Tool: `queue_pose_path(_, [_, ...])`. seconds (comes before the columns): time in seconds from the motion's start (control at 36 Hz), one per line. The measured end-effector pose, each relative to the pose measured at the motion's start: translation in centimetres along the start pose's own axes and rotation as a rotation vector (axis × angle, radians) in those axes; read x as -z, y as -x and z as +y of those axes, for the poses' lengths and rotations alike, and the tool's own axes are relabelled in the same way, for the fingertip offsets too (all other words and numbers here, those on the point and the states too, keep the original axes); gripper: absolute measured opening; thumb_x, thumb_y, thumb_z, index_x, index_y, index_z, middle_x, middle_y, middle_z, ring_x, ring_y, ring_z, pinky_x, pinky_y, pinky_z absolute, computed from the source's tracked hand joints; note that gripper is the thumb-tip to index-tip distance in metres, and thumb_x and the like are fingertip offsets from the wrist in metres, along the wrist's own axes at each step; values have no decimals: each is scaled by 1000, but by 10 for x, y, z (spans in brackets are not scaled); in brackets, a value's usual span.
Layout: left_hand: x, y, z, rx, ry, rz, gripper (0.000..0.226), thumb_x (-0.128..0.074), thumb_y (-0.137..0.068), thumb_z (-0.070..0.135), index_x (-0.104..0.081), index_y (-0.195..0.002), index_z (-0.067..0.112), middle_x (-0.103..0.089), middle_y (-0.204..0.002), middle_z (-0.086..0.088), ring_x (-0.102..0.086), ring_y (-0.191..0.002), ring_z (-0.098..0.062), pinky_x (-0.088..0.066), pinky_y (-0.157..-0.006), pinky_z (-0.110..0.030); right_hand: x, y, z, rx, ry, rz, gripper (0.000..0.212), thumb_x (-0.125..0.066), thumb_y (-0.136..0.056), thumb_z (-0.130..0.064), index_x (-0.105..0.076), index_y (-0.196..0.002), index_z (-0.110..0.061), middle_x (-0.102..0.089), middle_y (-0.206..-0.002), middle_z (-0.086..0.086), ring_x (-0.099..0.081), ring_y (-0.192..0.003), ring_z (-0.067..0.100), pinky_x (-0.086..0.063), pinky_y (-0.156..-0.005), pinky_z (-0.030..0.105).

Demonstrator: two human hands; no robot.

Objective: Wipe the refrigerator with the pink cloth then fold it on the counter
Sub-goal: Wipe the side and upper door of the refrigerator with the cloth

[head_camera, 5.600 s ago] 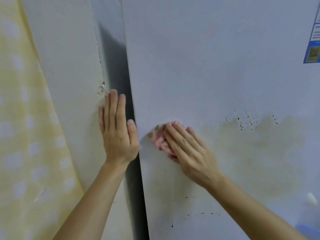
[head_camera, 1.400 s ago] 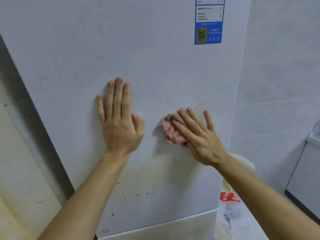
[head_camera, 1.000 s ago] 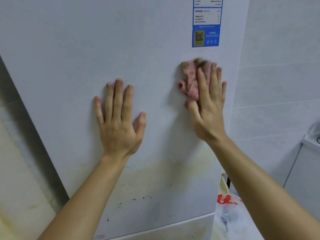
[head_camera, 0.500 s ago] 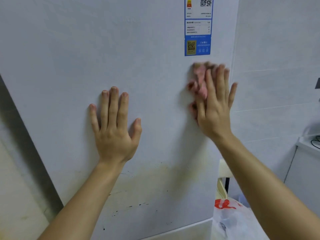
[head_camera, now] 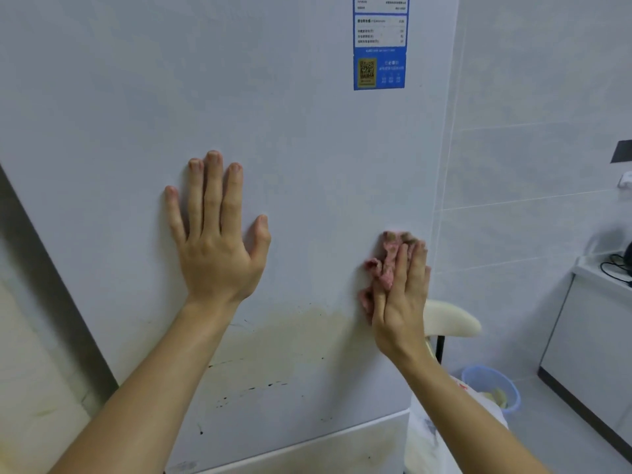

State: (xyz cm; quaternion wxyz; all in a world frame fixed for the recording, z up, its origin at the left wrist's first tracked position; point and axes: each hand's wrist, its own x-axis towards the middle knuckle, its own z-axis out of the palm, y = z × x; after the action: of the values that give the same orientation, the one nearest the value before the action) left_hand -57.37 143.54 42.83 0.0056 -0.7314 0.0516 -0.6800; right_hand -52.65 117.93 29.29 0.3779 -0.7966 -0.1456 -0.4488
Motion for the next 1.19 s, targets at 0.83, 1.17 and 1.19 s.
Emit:
queue_pose_path(0.83, [7,-1,-3,-1,70,-48,67,-57,-100,26,-37,-161,6,-28,-171,-15,-21,-161,-31,-12,-130,-58,17,-88,-35,120,-26,162,70,-39,-107,-38,-19,-165,-4,-5,-175,11,3,-163,18,0,-133,43])
queue_pose_path(1.17, [28,-7,-41,2,119,-40,60,-42,-102,21,-39,-158,-1,-32,-169,-17,-27,-159,-33,-18,-129,-59,9,-210,-170,279,-105,431,59,-52,-108,-35,-42,-158,-5,-32,-168,19,-25,-158,34,-13,-132,44])
queue_pose_path(1.19, [30,-9,-44,7,120,-34,60,-42,-102,21,-39,-158,-1,-32,-169,-17,-28,-159,-33,-17,-130,-58,2,-209,-181,340,-90,427,57,-52,-108,-34,-45,-156,-4,-35,-166,20,-28,-157,36,-16,-131,45])
